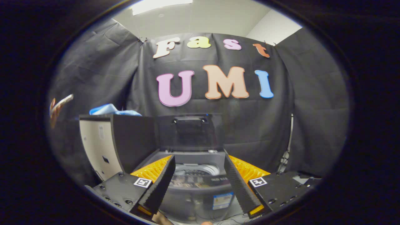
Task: Put the clothes into the washing machine and then close the washing machine lid.
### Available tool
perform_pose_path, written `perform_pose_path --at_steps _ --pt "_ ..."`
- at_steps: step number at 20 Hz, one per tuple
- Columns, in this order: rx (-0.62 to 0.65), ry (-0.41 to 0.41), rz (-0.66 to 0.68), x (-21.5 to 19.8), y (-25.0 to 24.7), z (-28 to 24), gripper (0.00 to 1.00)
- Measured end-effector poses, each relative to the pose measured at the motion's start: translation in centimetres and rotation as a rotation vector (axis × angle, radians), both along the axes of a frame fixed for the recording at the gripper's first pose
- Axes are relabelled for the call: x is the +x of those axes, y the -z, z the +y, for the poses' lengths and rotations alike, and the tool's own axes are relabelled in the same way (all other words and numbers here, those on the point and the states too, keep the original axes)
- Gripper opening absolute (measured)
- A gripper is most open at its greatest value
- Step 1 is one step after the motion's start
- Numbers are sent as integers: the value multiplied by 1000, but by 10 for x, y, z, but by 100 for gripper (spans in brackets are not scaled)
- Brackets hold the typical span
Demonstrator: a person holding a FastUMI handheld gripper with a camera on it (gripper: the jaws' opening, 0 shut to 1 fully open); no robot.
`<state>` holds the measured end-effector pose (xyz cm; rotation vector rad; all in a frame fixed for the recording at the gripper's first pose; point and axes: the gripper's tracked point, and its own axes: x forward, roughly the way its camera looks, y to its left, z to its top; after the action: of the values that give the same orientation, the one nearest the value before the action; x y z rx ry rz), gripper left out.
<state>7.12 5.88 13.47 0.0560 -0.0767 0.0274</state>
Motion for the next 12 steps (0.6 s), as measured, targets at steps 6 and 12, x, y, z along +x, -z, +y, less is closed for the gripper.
perform_pose_path --at_steps 6,12 --pt "-13 -190 -84 60 -127 119 97" --pt "47 -292 0 111 -183 242 97"
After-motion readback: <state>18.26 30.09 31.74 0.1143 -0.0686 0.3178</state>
